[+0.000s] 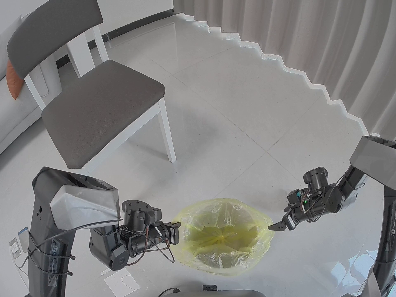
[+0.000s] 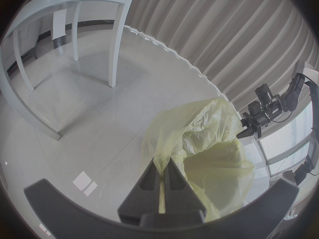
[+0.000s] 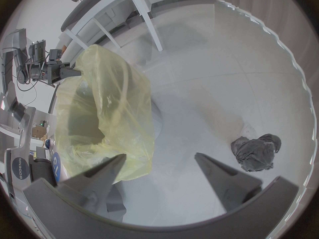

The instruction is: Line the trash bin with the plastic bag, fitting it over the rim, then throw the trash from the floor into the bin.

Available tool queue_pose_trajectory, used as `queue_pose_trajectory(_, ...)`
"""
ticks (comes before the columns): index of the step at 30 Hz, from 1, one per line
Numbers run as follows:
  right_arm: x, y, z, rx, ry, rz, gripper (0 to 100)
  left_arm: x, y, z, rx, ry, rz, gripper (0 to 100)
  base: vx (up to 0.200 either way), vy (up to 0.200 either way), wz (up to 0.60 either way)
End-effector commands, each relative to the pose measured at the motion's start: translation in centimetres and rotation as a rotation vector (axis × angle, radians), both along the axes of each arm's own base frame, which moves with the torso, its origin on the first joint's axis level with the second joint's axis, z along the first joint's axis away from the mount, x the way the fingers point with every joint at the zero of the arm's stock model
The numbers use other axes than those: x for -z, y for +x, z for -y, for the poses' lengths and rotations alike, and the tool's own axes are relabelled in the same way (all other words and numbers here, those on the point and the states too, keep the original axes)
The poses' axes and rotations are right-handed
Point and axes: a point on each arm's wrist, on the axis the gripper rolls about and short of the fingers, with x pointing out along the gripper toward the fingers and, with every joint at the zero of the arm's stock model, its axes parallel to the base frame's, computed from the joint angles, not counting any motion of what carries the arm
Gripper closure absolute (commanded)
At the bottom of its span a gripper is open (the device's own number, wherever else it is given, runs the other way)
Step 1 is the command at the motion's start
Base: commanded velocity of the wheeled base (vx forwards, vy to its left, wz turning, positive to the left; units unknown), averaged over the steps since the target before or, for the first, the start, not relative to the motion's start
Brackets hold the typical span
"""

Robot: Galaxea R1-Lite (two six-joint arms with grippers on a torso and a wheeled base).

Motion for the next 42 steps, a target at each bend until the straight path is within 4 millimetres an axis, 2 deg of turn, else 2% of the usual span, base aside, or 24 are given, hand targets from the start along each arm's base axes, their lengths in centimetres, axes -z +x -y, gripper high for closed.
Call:
queue_pose_trajectory(1,-3.5,-0.2,1.2,0.015,0.051,0.096,0,-0.8,-0.7,-0.4,-0.001,-0.006,0.010,100,0.000,0.000,0.00)
queue_pose_trajectory(5,-4.9,0.3,0.9,-0.006,0.115,0.161,0,-0.7,-1.1,-0.6,-0.001,-0.008,0.016,100,0.000,0.000,0.00)
queue_pose_trajectory(13,-6.2,0.0,-4.1,-0.080,0.195,0.245,0,0.0,-1.1,-0.6,0.001,-0.008,0.011,100,0.000,0.000,0.00)
queue_pose_trajectory(18,-6.6,-0.5,-5.9,-0.128,0.202,0.255,0,0.4,-0.5,-0.1,0.010,-0.017,0.023,100,0.000,0.000,0.00)
queue_pose_trajectory(22,-6.7,-0.7,-6.4,-0.141,0.204,0.256,0,0.6,-0.2,0.1,0.034,-0.034,0.020,100,0.000,0.000,0.00)
queue_pose_trajectory(23,-6.7,-0.7,-6.5,-0.145,0.205,0.256,0,0.7,-0.1,0.2,0.037,-0.035,0.021,0,0.000,0.000,0.00)
queue_pose_trajectory(28,-6.5,-0.6,-6.9,-0.154,0.206,0.253,0,1.1,0.1,0.6,0.045,-0.037,0.019,0,0.000,0.000,0.00)
queue_pose_trajectory(32,-6.5,-0.7,-7.5,-0.169,0.207,0.255,0,0.7,-0.1,0.1,0.018,-0.051,0.012,0,0.000,0.000,0.00)
queue_pose_trajectory(35,-6.5,-0.4,-7.5,-0.168,0.208,0.258,0,0.2,-0.8,-0.5,0.008,-0.059,0.019,0,0.000,0.000,0.00)
queue_pose_trajectory(42,-6.3,-0.4,-7.3,-0.164,0.204,0.255,0,0.5,-1.6,-2.5,-0.038,-0.068,0.032,0,0.000,0.000,0.00)
